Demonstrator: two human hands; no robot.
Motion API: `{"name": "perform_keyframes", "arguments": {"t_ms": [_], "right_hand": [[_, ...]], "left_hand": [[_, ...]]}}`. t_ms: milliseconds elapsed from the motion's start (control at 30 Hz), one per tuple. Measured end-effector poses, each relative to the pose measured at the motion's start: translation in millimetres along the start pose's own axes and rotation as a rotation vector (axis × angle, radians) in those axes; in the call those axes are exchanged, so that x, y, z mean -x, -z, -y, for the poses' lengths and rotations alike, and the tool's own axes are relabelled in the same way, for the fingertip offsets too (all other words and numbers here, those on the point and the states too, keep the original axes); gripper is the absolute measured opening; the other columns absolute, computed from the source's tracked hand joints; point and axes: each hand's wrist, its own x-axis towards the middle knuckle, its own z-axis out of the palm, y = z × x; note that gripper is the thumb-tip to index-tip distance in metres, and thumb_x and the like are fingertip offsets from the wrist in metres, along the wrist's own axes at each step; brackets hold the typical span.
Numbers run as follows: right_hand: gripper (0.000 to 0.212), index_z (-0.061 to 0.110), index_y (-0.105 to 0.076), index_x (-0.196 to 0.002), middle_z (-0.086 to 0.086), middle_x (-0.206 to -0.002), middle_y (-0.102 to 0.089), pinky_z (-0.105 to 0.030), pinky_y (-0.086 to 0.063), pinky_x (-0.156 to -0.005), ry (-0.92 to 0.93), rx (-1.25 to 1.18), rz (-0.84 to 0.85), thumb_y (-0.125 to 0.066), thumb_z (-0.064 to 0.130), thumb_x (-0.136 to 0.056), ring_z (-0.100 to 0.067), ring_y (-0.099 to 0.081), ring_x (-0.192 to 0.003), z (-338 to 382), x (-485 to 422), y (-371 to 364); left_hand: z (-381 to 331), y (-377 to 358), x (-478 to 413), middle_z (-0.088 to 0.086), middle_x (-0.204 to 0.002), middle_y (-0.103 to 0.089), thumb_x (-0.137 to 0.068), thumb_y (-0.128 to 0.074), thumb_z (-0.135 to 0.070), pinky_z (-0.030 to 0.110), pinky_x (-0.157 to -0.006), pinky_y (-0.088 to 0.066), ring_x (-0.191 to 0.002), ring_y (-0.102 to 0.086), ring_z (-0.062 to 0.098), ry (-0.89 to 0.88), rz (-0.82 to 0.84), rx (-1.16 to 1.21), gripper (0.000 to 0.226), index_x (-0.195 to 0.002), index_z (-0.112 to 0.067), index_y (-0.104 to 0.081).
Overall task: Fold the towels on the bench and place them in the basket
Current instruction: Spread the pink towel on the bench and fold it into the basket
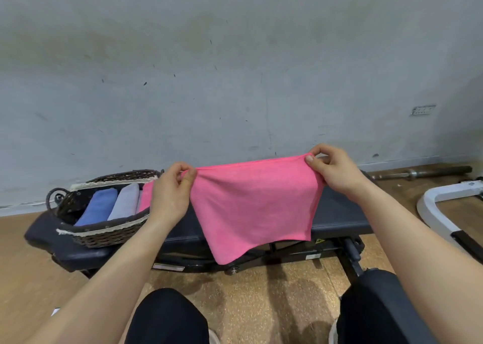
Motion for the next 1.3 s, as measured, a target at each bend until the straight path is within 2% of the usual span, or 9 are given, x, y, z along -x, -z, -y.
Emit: {"name": "perform_keyframes", "arguments": {"t_ms": [167,367,567,633,733,933,1033,1100,1300], "right_hand": [[0.017,0.008,-0.062,-0.087,0.000,-0.057,-0.046,-0.022,-0.043,-0.047,-0.017,-0.149,0.004,-0.058,0.017,-0.101,-0.008,-0.042,-0.049,-1.7,9.0,-11.0],[0.008,0.015,-0.070,-0.087,-0.005,-0.084,-0.063,-0.031,-0.058,-0.064,-0.012,-0.074,-0.036,-0.068,0.015,-0.095,-0.011,-0.059,-0.071,-17.9,4.7,-8.4],[0.010,0.011,-0.067,-0.086,-0.007,-0.065,-0.056,-0.025,-0.049,-0.050,-0.074,-0.199,0.095,-0.066,0.004,-0.094,-0.012,-0.049,-0.052,-13.5,7.1,-0.2],[0.015,0.011,-0.064,-0.083,0.000,-0.057,-0.050,-0.022,-0.046,-0.047,-0.144,-0.255,0.147,-0.063,0.003,-0.094,-0.009,-0.045,-0.048,-9.4,7.2,2.8],[0.021,0.015,-0.058,-0.077,0.007,-0.051,-0.048,-0.015,-0.034,-0.040,-0.213,-0.275,0.148,-0.058,0.002,-0.094,-0.007,-0.039,-0.041,-6.6,0.2,4.0],[0.015,0.013,-0.059,-0.082,0.010,-0.054,-0.052,-0.018,-0.040,-0.044,-0.213,-0.180,0.000,-0.063,0.008,-0.095,-0.004,-0.047,-0.044,-31.0,-35.2,-9.8],[0.011,0.015,-0.064,-0.083,0.003,-0.066,-0.054,-0.027,-0.042,-0.059,-0.179,-0.018,-0.070,-0.069,0.016,-0.093,-0.008,-0.049,-0.056,-65.3,-60.8,-23.0],[0.008,0.016,-0.068,-0.084,0.003,-0.065,-0.053,-0.022,-0.037,-0.056,-0.187,0.084,-0.108,-0.071,0.019,-0.091,0.000,-0.046,-0.048,-88.6,-79.9,-31.5],[0.011,0.017,-0.065,-0.081,-0.007,-0.062,-0.064,-0.026,-0.047,-0.049,-0.303,0.082,-0.132,-0.069,0.019,-0.091,-0.012,-0.053,-0.040,-136.3,-140.0,-53.0]], "left_hand": [[-3.6,2.4,-4.0,-0.012,-0.081,-0.068,-0.096,-0.061,-0.024,0.029,-0.069,-0.046,-0.079,-0.063,0.012,0.014,-0.088,0.018,0.010,-0.091,-0.019,-0.068],[4.7,2.1,-6.9,-0.009,-0.081,-0.067,-0.095,-0.065,-0.018,0.030,-0.073,-0.045,-0.074,-0.059,0.011,0.025,0.016,0.063,0.005,-0.091,-0.018,-0.067],[6.1,8.6,-12.0,-0.007,-0.080,-0.065,-0.096,-0.062,-0.019,0.024,-0.069,-0.041,-0.076,-0.058,0.008,0.053,0.134,0.032,0.006,-0.092,-0.017,-0.064],[2.5,7.9,-14.4,-0.011,-0.068,-0.060,-0.098,-0.061,-0.020,0.012,-0.058,-0.037,-0.061,-0.053,-0.004,0.062,0.162,0.012,0.009,-0.090,-0.016,-0.064],[2.8,4.0,-25.2,-0.008,-0.058,-0.050,-0.099,-0.058,-0.027,0.016,-0.048,-0.031,-0.051,-0.042,0.002,0.070,0.224,-0.073,0.014,-0.090,-0.018,-0.063],[27.6,-30.4,-62.6,-0.008,-0.067,-0.055,-0.097,-0.060,-0.031,0.029,-0.060,-0.033,-0.066,-0.050,0.012,0.099,0.252,-0.188,0.012,-0.091,-0.021,-0.062],[49.8,-61.8,-82.4,-0.002,-0.089,-0.068,-0.095,-0.064,-0.029,0.029,-0.074,-0.041,-0.086,-0.060,0.017,0.109,0.250,-0.274,0.009,-0.091,-0.021,-0.066],[67.6,-84.2,-97.2,-0.001,-0.093,-0.071,-0.092,-0.066,-0.031,0.033,-0.080,-0.049,-0.090,-0.064,0.020,0.115,0.253,-0.330,0.008,-0.089,-0.024,-0.068],[104.2,-142.8,-144.1,-0.003,-0.072,-0.067,-0.092,-0.067,-0.030,0.033,-0.074,-0.054,-0.066,-0.069,0.019,0.242,0.206,-0.285,0.010,-0.088,-0.020,-0.069]]}}
